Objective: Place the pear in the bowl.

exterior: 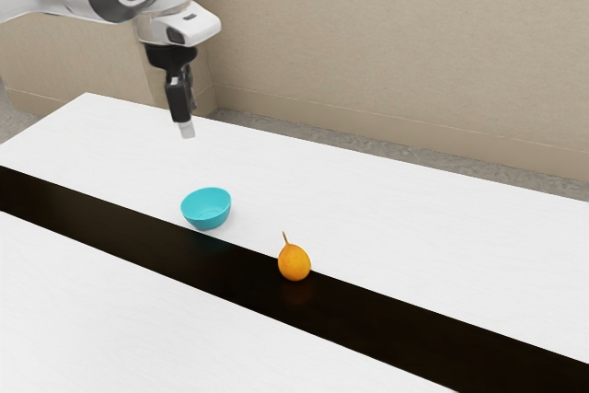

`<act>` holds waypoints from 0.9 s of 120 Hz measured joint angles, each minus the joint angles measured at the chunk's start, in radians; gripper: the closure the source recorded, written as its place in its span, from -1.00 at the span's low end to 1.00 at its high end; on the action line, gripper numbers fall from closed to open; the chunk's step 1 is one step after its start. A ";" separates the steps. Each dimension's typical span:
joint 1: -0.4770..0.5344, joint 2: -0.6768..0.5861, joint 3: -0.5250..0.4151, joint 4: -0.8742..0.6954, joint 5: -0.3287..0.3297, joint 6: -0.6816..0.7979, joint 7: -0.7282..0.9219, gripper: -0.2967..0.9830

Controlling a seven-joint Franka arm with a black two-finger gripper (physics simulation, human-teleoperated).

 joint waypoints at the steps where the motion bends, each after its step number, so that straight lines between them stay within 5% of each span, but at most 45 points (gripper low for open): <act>1: 0.000 0.000 0.000 0.000 0.000 0.001 0.003 -0.54; 49: 0.058 0.056 -0.007 0.005 0.003 0.038 0.243 -0.54; 108: -0.018 0.477 -0.065 0.219 0.029 0.208 0.912 -0.53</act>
